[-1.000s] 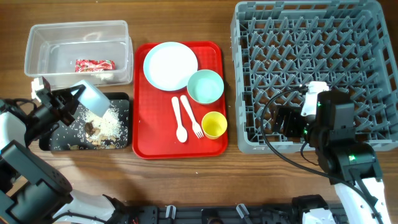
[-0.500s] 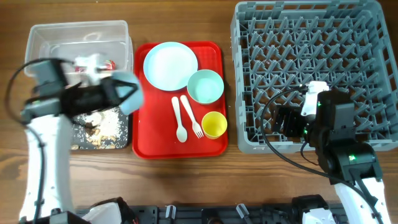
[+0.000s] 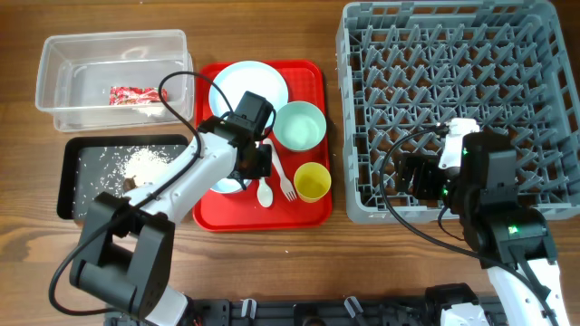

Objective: Sort waste into correct bins and load items into the dishwasher rack

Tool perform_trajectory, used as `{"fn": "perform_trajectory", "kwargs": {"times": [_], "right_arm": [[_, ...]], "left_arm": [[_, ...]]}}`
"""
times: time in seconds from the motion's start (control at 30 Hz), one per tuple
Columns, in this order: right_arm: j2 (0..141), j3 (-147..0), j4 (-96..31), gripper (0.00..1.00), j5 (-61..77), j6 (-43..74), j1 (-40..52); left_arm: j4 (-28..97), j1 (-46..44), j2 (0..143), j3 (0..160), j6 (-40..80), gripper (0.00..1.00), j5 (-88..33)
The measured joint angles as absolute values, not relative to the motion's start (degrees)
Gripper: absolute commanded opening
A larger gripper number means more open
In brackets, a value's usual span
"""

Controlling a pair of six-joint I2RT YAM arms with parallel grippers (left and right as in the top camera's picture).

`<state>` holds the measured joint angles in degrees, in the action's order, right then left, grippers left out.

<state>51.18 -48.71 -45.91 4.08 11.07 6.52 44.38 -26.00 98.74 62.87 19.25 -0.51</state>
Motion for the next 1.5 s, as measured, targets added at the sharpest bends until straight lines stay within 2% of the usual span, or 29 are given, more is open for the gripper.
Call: {"fn": "perform_trajectory", "kwargs": {"times": [0.2, 0.37, 0.47, 0.5, 0.67, 0.77, 0.97, 1.07, 1.13, 1.23, 1.37, 1.5], "right_arm": [[51.18, -48.71, -45.91, 1.00, 4.08, 11.07, 6.52], [51.18, -48.71, -45.91, 1.00, 4.08, 11.09, 6.52], [51.18, -48.71, -45.91, 1.00, 4.08, 11.07, 6.52], [51.18, -48.71, -45.91, 1.00, 4.08, 11.09, 6.52], [51.18, -48.71, -46.19, 1.00, 4.08, 11.09, 6.52], [51.18, -48.73, -46.30, 1.00, 4.08, 11.09, 6.52], [51.18, -48.71, -45.82, 1.00, 3.68, 11.35, 6.52], [51.20, -48.88, -40.77, 1.00, 3.05, 13.30, 6.52], [52.71, -49.01, -35.97, 0.99, 11.75, 10.96, 6.26], [59.18, -49.04, -32.71, 1.00, 36.32, 1.87, 6.22], [69.17, -49.04, -26.00, 0.99, 57.34, -3.38, 6.33], [75.00, -48.97, -14.17, 0.95, 71.53, -2.44, 6.33]], "left_arm": [[44.73, -26.00, 97.78, 63.20, 19.86, 0.48, 0.08], [39.51, -27.07, 90.08, 66.67, 19.86, 0.45, -8.21], [39.79, -31.29, 90.94, 66.83, 19.88, 0.43, -11.09], [39.83, -33.67, 92.25, 66.83, 19.86, 0.41, -11.75], [41.58, -39.48, 100.66, 66.83, 20.10, 0.06, -11.09], [41.85, -39.38, 101.21, 66.83, 20.21, 0.04, -8.86], [40.80, -34.35, 99.07, 66.83, 21.89, 0.04, -9.37], [35.42, -24.18, 93.14, 66.87, 23.31, 0.04, -19.62], [28.47, -15.62, 92.42, 67.00, 25.71, 0.04, -32.10], [18.92, -5.91, 94.37, 67.05, 28.88, 0.04, -55.61], [19.68, -8.80, 96.36, 67.05, 30.20, 0.04, -73.78], [19.73, -16.36, 96.38, 67.05, 30.65, 0.04, -78.08]]}}
